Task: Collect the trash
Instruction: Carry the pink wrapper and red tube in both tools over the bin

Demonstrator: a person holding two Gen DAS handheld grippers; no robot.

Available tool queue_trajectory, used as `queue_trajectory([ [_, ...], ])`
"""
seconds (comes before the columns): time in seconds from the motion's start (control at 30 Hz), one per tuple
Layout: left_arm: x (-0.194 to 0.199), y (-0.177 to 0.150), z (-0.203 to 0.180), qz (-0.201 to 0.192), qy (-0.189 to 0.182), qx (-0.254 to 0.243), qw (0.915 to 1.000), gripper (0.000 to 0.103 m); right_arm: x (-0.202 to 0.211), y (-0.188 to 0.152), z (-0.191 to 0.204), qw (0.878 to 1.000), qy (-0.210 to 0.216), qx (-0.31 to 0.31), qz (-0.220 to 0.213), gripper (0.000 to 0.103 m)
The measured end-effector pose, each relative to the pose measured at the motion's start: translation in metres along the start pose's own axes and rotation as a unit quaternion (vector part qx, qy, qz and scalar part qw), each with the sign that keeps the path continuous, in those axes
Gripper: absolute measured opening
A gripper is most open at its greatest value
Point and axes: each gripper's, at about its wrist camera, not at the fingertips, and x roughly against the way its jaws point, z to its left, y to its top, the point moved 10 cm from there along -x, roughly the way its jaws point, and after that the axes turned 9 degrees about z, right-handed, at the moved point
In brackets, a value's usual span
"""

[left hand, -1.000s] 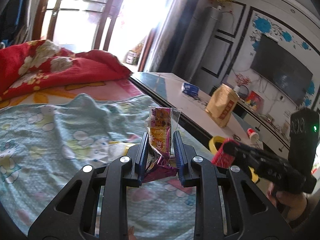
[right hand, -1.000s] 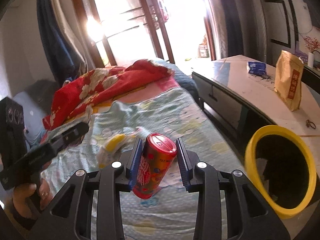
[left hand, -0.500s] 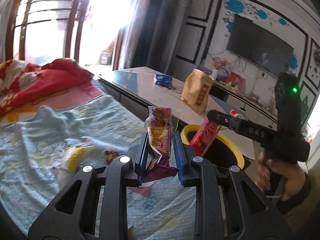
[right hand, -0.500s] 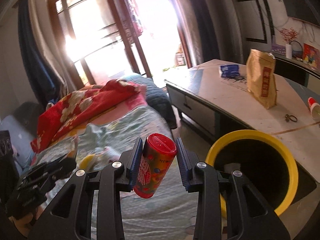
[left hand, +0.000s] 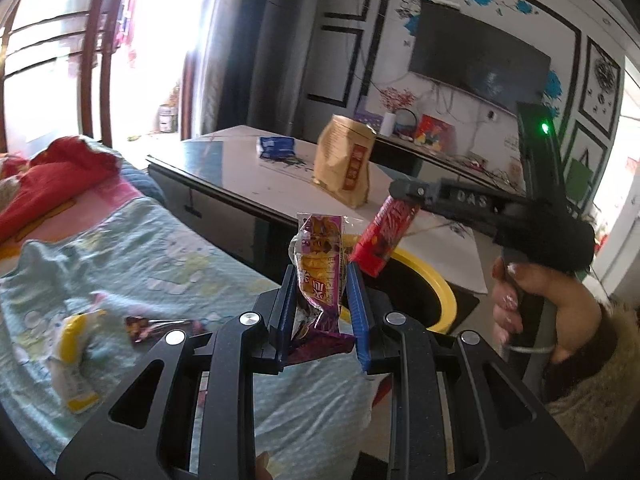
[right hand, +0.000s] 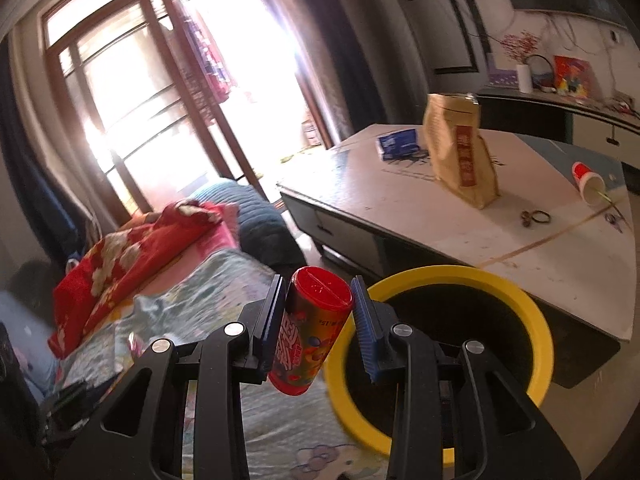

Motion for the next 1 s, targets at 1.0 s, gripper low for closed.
queue_trajectory([
  [1.0,-0.098,0.01,-0.065,0.068,-0.059,-0.056,0.9944,0.019,0.002,-0.009,-0.125,0.992,-0.091,-0.089,-0.005,0.032],
])
